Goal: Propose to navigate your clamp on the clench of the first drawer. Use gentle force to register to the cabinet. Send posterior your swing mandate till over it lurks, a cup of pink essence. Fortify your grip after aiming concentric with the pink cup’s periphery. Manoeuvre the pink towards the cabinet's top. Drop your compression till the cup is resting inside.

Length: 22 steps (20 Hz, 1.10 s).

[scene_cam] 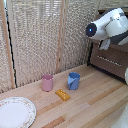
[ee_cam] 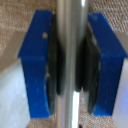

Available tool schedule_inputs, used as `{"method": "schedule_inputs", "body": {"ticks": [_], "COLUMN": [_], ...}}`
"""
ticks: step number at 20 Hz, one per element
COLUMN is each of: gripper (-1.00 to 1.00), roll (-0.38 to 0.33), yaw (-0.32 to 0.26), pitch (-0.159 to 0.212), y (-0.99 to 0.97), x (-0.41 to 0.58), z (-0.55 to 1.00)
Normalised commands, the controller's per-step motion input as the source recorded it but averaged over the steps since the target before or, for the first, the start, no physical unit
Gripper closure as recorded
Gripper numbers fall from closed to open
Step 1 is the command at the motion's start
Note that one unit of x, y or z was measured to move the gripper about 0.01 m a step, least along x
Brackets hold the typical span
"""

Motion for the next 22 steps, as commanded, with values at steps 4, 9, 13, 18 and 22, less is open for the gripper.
{"method": "schedule_inputs", "body": {"ticks": [4, 9, 13, 18, 22], "gripper": [1.0, 1.0, 1.0, -1.0, -1.0], "roll": [0.074, 0.041, -0.001, -0.07, 0.003], "yaw": [-0.145, -0.172, -0.134, -0.059, -0.008], "pitch": [0.0, 0.0, 0.014, 0.057, 0.003], "y": [0.73, 0.69, 0.72, 0.18, 0.34], "x": [0.037, 0.026, 0.085, 0.1, 0.061], "z": [0.0, 0.0, -0.02, -0.06, 0.09]}}
